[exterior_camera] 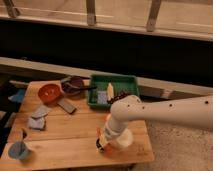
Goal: Place pepper in metal cup
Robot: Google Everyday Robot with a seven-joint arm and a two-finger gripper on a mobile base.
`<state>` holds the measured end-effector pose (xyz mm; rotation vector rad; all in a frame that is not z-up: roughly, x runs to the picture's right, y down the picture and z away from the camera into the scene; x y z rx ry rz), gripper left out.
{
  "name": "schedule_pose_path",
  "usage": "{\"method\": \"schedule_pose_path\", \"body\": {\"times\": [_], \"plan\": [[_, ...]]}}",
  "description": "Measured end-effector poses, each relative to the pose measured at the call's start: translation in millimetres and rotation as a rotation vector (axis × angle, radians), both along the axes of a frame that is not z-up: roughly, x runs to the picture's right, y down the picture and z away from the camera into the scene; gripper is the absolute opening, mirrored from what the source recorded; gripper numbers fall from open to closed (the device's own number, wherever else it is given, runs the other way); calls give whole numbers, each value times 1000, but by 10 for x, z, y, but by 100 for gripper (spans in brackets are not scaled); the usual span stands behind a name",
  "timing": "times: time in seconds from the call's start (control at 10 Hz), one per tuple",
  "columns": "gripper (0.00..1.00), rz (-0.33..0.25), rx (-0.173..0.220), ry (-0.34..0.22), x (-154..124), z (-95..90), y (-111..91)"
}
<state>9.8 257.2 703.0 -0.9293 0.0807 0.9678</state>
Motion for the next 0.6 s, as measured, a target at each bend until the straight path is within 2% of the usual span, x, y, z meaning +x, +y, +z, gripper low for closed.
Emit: {"method": "schedule_pose_path", "body": {"times": [0.3,0.6], "plan": [[39,-4,-1,-6,-10,-12,-4],[66,-14,6,-30,-108,-8,-32]]}}
